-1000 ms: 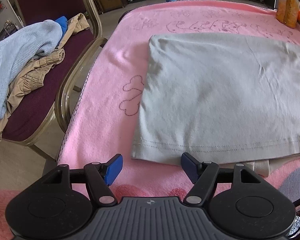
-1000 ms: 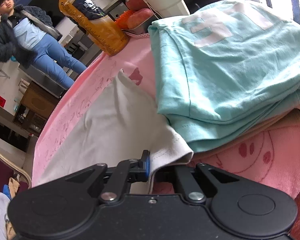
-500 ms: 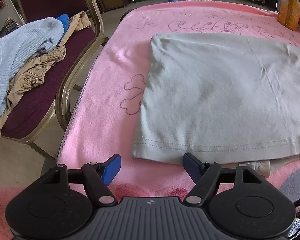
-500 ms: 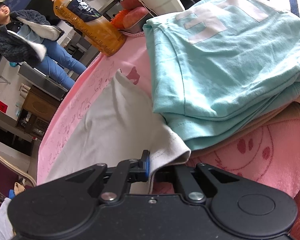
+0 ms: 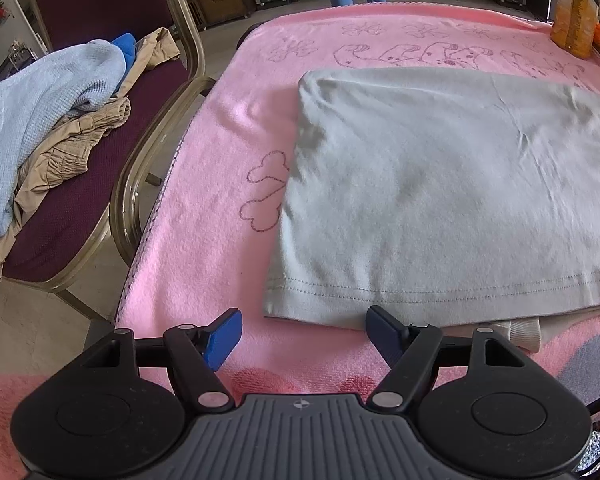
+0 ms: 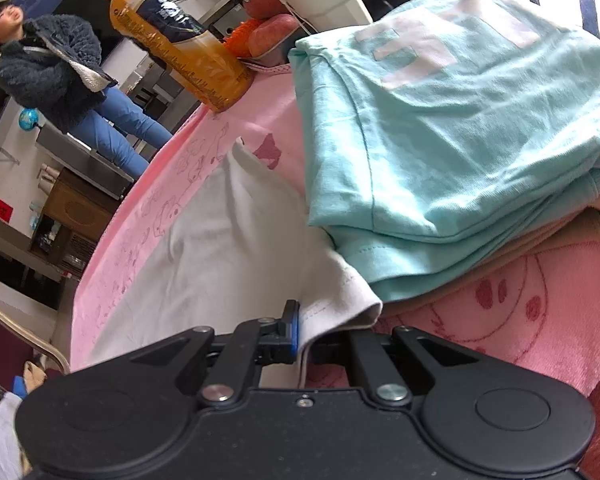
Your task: Fold clothes
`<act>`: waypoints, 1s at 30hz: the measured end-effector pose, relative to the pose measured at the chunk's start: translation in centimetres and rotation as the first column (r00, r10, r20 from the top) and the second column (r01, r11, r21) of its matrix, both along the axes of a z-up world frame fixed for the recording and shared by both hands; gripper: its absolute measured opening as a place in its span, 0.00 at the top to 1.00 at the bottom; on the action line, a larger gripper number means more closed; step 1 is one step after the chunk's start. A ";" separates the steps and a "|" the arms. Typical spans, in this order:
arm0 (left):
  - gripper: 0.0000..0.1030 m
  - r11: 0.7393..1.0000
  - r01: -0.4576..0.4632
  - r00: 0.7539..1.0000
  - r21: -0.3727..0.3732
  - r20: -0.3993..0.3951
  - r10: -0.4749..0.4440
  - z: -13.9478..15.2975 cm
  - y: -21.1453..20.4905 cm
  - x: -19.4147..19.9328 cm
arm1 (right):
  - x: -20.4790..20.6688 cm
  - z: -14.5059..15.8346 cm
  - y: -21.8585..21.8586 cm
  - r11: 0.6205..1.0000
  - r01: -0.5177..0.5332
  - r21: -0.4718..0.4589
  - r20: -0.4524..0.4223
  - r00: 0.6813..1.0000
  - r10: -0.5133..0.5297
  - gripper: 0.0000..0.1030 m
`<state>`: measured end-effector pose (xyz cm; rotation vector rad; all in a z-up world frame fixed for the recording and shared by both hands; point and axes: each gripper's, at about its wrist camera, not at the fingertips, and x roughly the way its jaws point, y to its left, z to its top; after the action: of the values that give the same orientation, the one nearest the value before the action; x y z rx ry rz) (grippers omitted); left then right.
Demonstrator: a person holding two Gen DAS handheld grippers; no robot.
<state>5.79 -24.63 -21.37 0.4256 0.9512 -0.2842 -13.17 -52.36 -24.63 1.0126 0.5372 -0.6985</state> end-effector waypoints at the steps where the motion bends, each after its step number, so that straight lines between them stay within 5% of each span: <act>1: 0.34 1.000 0.006 1.000 -0.007 -0.002 -0.006 0.3 0.1 -0.1 | 0.2 0.3 0.2 1.000 -0.003 -0.021 -0.010 1.000 0.002 0.96; 9: 0.31 0.991 0.061 0.997 -0.121 0.059 -0.054 5.6 3.9 -1.1 | 3.5 5.4 3.0 0.965 -0.101 -0.242 -0.041 0.995 0.094 0.97; 12: 0.31 0.986 0.032 0.996 -0.165 0.087 -0.018 7.1 6.9 -1.1 | 6.8 8.3 6.6 0.890 -0.228 -0.396 -0.086 0.974 0.211 0.97; 14: 0.31 0.979 0.005 0.996 -0.203 0.090 0.014 7.7 8.8 -0.9 | 9.4 9.6 10.2 0.804 -0.333 -0.493 -0.132 0.942 0.309 0.97; 18: 0.31 0.959 -0.054 0.990 -0.279 0.111 0.088 8.6 12.1 -0.5 | 14.1 10.2 18.3 0.571 -0.539 -0.619 -0.249 0.825 0.508 0.97; 22: 0.32 0.928 -0.113 0.988 -0.355 0.055 0.142 8.2 14.0 0.7 | 17.4 7.7 26.4 0.289 -0.727 -0.623 -0.421 0.623 0.660 0.97; 26: 0.35 0.919 -0.146 0.987 -0.366 0.012 0.162 7.4 14.7 1.4 | 19.6 3.5 29.8 0.190 -0.853 -0.485 -0.526 0.458 0.717 0.97; 30: 0.34 0.915 -0.142 0.987 -0.377 0.013 0.159 7.3 14.7 1.2 | 20.3 2.9 29.1 0.277 -0.869 -0.410 -0.465 0.461 0.756 0.96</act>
<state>7.04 -9.91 -14.05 0.0056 0.8577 -0.3071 7.17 -23.26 -21.75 -0.0635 0.8349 0.0475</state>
